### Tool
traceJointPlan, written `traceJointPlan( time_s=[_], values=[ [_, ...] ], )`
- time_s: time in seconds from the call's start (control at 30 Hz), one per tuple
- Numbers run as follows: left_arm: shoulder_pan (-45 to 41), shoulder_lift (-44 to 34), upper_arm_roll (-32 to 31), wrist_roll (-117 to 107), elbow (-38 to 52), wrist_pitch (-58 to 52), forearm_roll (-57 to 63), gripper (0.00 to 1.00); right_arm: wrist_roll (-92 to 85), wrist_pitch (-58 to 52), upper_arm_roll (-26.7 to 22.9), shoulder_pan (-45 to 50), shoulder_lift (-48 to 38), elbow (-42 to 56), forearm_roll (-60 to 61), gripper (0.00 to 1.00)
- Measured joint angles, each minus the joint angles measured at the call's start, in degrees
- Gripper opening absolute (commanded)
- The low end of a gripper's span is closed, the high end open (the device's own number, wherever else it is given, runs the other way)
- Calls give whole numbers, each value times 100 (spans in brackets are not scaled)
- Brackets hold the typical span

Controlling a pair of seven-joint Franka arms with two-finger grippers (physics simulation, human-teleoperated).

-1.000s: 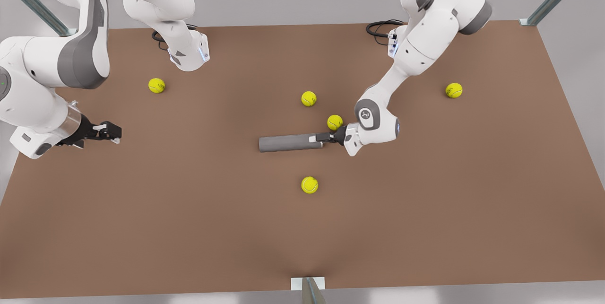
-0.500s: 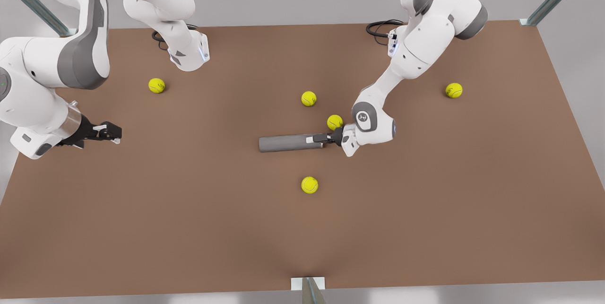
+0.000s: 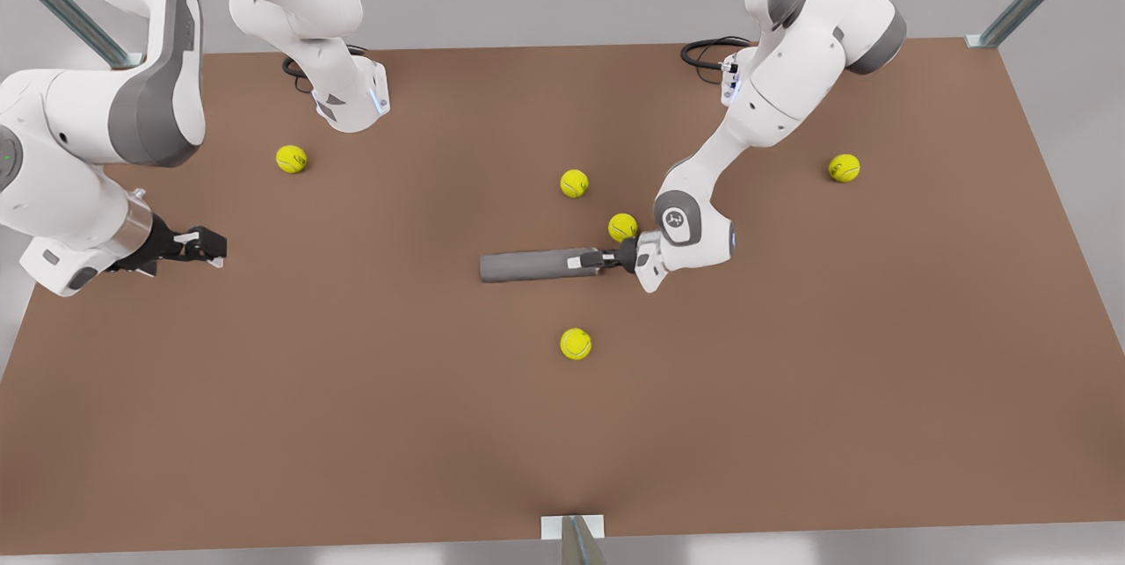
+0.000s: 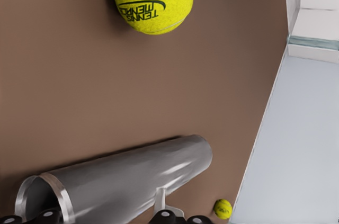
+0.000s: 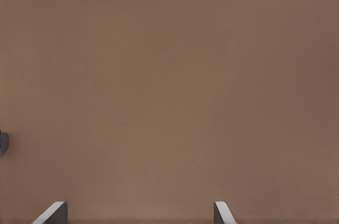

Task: Put the tennis tube upright

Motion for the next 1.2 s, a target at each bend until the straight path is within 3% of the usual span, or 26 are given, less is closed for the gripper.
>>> traceJointPlan(
  time_s=[0.1,0.23,0.27,0.47,1.2],
  values=[
    [50,-34,-25,0,10,-43,-42,55,-2,9,1,-7,0,-5,9,100],
    [68,-49,-85,0,58,-44,-119,43,-3,9,3,2,0,0,9,100],
    [69,-52,-93,0,63,-44,-143,35,-5,9,0,-4,0,0,9,100],
    [86,-96,-123,-7,68,-42,-238,21,-9,9,4,20,30,0,9,100],
    [1008,-387,-996,-442,-86,-178,-85,21,-9,0,7,11,35,-8,10,100]
  ],
)
